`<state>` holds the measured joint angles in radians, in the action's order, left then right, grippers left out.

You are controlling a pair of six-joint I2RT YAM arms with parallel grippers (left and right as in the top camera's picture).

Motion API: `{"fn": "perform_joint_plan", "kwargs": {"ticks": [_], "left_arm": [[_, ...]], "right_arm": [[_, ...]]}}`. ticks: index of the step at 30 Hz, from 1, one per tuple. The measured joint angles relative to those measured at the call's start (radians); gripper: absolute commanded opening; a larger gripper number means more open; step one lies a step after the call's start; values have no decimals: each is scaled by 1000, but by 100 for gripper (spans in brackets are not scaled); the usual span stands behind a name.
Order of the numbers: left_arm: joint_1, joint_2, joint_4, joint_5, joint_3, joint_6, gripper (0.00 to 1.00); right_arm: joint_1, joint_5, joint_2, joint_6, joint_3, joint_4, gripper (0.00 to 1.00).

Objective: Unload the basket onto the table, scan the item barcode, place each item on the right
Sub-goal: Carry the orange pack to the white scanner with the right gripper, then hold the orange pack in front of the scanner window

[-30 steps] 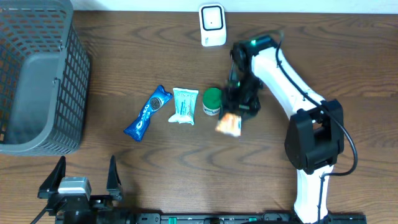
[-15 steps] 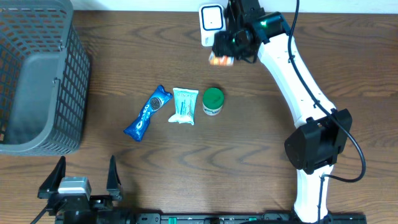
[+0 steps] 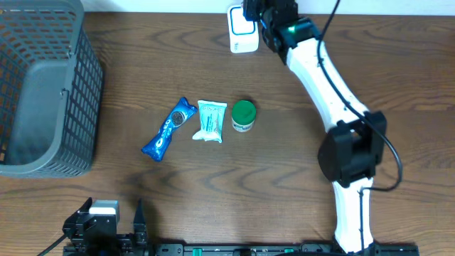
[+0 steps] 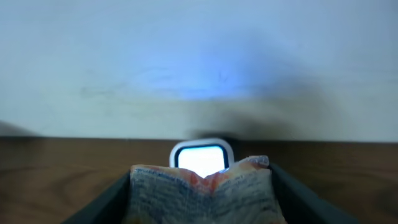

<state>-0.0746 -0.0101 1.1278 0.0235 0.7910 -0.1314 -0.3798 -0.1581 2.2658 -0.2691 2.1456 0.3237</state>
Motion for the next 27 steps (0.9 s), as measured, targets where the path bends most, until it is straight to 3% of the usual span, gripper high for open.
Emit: {"fn": "perform_joint_plan", "kwargs": {"ticks": [8,27], "left_arm": [[0,0,0,-1,0,0,98],[0,0,-1,-3,0,0,98]], "right_arm": [[0,-12,173,29,-1,-206,59],[-1,-16,230,43,-3,-224,56]]}}
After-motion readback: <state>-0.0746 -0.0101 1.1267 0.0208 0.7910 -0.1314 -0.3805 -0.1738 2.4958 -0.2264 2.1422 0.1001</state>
